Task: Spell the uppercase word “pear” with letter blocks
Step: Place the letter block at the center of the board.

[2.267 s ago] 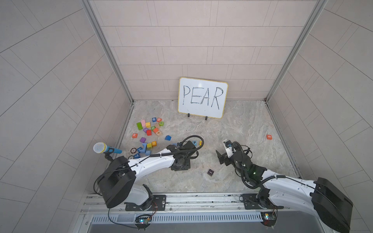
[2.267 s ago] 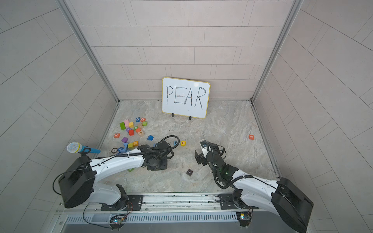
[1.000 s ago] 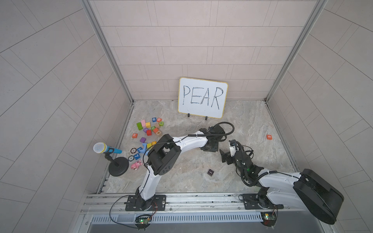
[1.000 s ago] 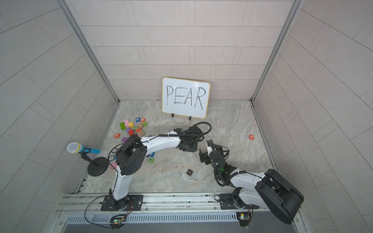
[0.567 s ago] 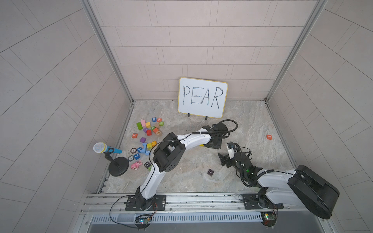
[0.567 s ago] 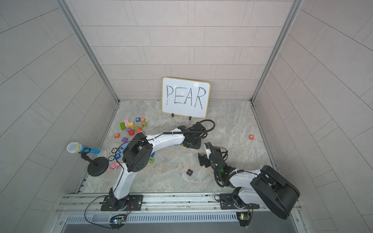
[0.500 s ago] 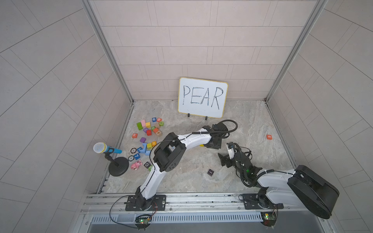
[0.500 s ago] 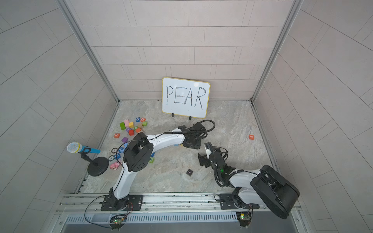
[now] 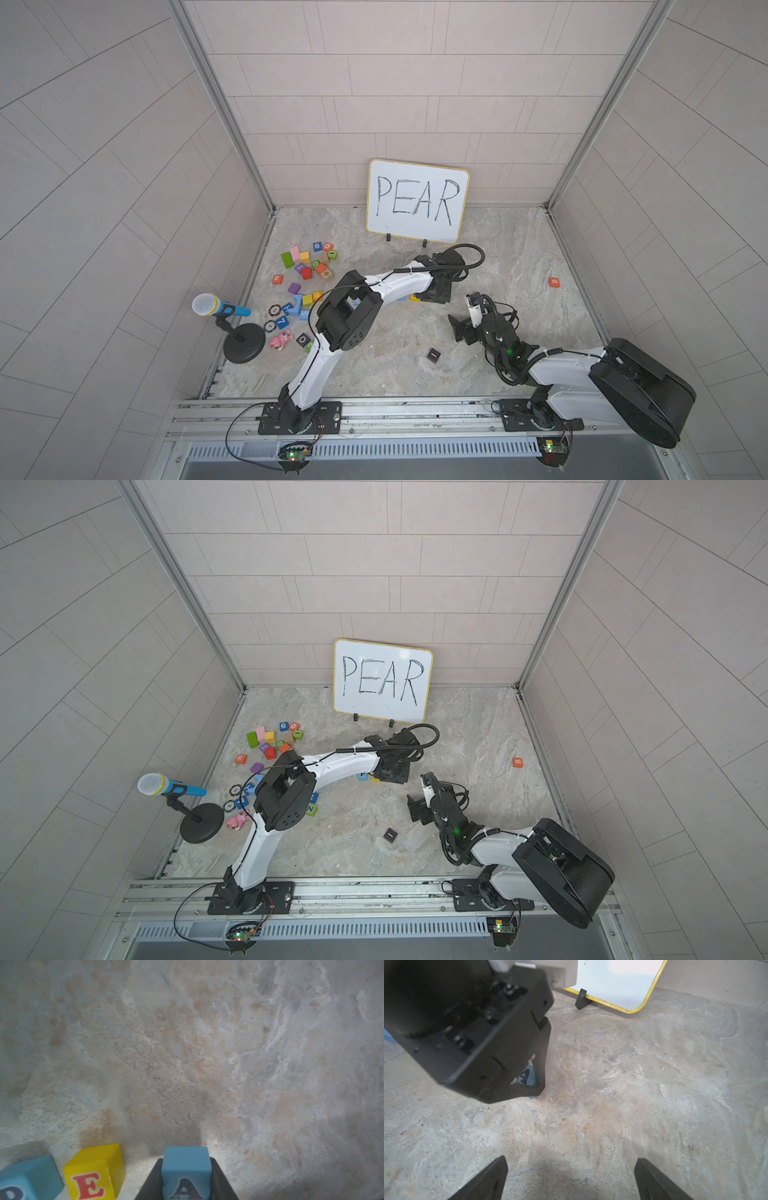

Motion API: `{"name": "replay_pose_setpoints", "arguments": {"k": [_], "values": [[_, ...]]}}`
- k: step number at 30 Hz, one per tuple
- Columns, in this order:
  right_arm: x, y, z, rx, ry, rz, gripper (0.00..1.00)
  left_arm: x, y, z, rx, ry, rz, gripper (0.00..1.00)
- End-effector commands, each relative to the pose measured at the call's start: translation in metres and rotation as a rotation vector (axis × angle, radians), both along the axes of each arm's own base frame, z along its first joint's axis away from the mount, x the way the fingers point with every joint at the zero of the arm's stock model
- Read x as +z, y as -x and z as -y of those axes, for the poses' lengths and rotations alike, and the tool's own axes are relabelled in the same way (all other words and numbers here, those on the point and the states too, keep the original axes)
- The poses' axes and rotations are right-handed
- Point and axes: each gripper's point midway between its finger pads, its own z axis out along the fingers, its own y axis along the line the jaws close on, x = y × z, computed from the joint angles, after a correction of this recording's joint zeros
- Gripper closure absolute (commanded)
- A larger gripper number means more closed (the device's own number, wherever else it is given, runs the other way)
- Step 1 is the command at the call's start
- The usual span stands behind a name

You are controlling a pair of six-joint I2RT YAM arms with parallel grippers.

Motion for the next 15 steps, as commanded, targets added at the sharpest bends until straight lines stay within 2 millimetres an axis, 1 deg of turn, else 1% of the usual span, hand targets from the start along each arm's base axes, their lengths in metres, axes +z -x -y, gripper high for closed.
{"name": "replay_pose_setpoints", "arguments": {"k": [1,10,15], "values": [[-0.0012,-0.0005,0.0023,-0.012,-0.003,-0.001,0.0,-0.0047,-0.0009,-0.0071,-0.003,-0.04,-0.001,0.72],[-0.0008,-0.0003,0.0028,-0.014,-0.004,0.0,0.0,-0.0092,-0.0022,-0.0061,0.023,-0.03,-0.008,0.72],[-0.0015,-0.0003,0.0028,-0.014,-0.003,-0.003,0.0,-0.0133,-0.0006,-0.0114,0.044,-0.053,-0.017,0.72]]}}
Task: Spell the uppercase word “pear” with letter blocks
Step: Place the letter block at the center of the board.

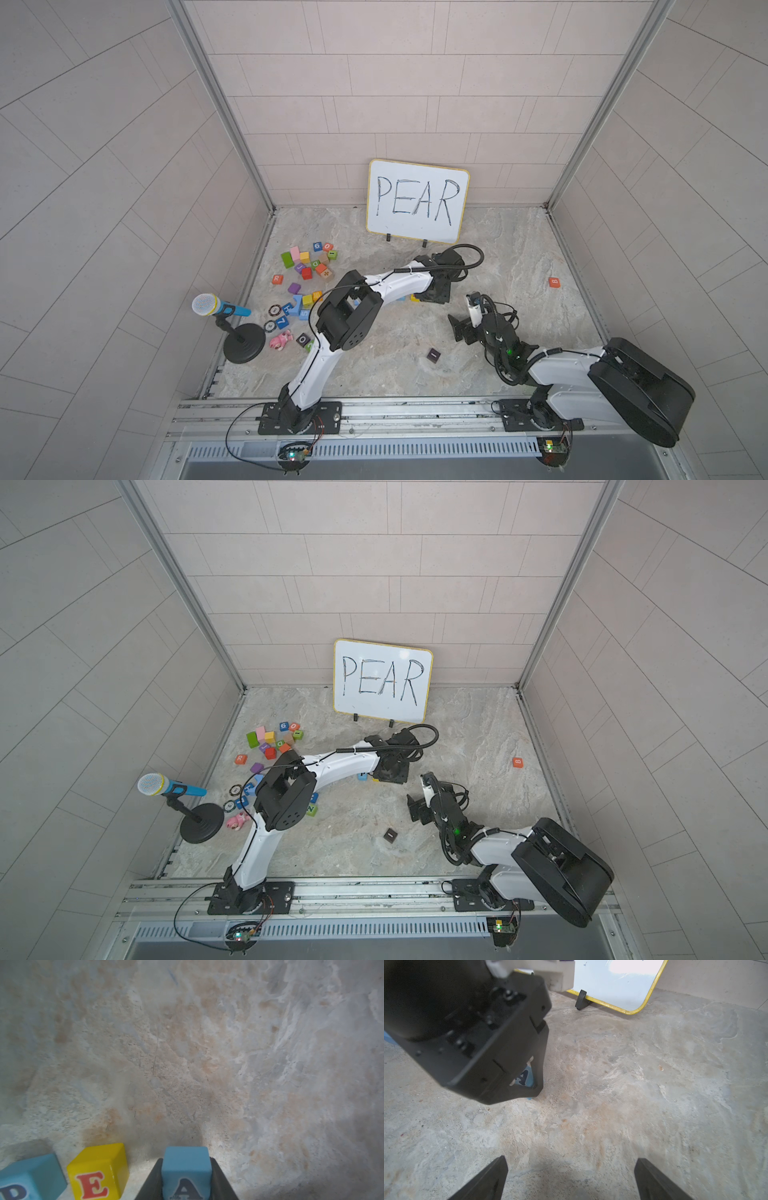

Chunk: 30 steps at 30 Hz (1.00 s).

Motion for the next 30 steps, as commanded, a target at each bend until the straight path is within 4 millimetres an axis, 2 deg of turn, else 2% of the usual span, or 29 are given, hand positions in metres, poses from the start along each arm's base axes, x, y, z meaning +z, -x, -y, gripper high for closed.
{"name": "replay_pose_setpoints", "arguments": {"k": [1,9,30], "values": [[-0.0016,0.0001,0.003,-0.015,-0.003,-0.004,0.0,-0.0112,-0.0002,-0.0096,0.031,-0.046,-0.014,0.72],[-0.0018,0.0,0.0026,-0.014,-0.004,-0.005,0.0,-0.0129,0.0002,-0.014,0.043,-0.072,-0.014,0.72],[-0.0013,0.001,0.0034,-0.015,-0.008,-0.003,0.0,-0.0122,-0.0021,-0.0087,0.08,-0.071,-0.017,0.68]]}}
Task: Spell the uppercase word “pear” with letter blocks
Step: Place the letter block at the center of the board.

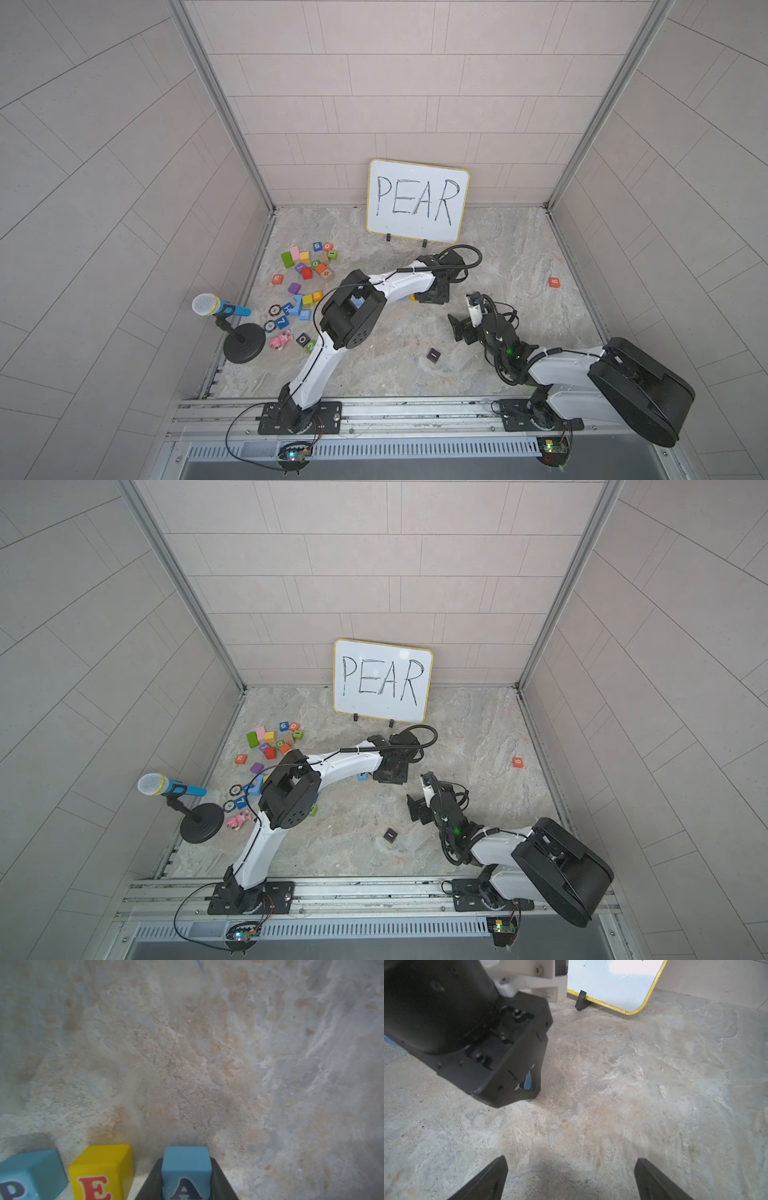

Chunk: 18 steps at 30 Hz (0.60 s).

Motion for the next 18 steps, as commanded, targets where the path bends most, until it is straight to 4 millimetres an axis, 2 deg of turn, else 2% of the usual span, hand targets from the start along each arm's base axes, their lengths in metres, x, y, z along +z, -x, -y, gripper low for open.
{"name": "replay_pose_setpoints", "arguments": {"k": [1,10,16,18], "values": [[-0.0016,0.0013,0.0038,-0.014,-0.004,-0.003,0.0,-0.0042,-0.0007,-0.003,0.013,-0.033,-0.001,0.68],[-0.0008,0.0017,0.0042,-0.014,-0.004,-0.002,0.0,-0.0027,-0.0005,-0.0037,0.018,-0.034,0.0,0.61],[-0.0003,0.0016,0.0042,-0.014,-0.006,0.0,0.0,0.0021,0.0006,-0.0009,0.012,-0.023,0.004,0.51],[-0.0001,0.0016,0.0042,-0.015,-0.006,0.0,0.0,0.0032,0.0002,-0.0003,0.012,-0.021,0.006,0.51]]}}
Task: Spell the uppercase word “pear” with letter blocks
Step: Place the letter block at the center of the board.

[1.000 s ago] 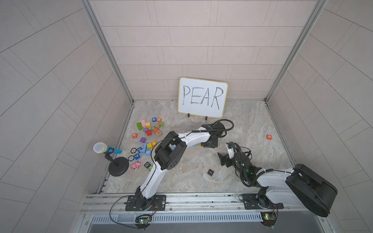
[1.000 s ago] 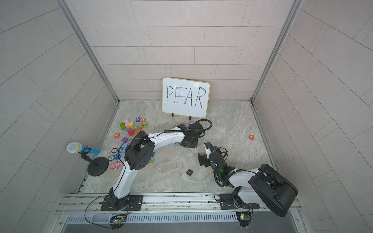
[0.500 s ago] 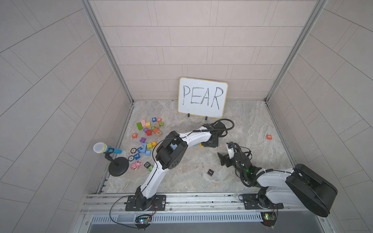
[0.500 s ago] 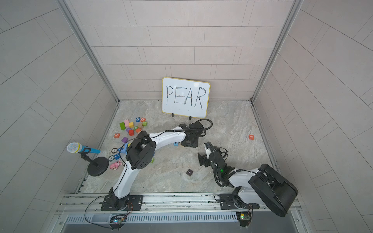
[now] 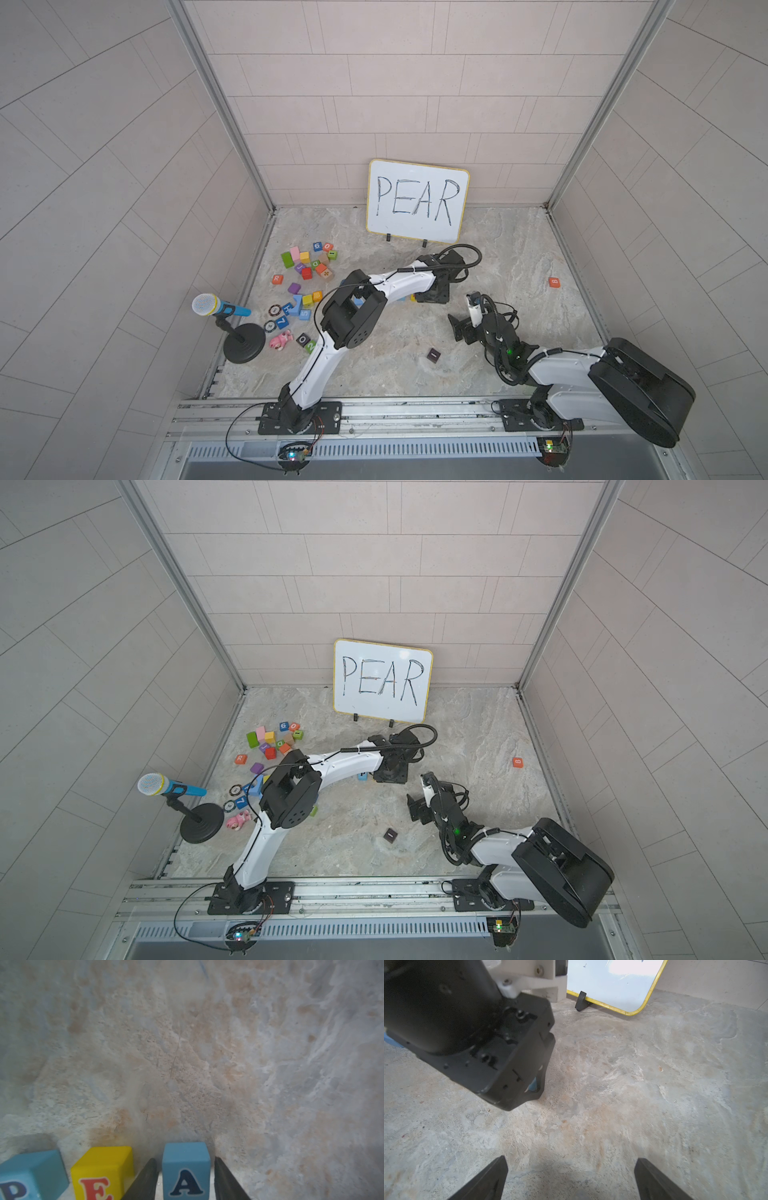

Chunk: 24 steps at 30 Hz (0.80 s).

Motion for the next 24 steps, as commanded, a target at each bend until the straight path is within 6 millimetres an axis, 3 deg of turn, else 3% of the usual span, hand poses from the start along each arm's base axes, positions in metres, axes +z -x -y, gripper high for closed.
{"name": "replay_pose_setpoints", "arguments": {"k": [1,24], "values": [[-0.001,0.002,0.004,-0.015,-0.005,-0.002,0.0,0.004,0.002,0.001,-0.005,-0.014,0.001,0.51],[-0.001,0.002,0.005,-0.015,-0.006,-0.002,0.0,0.018,0.004,0.009,-0.011,0.02,0.015,0.5]]}}
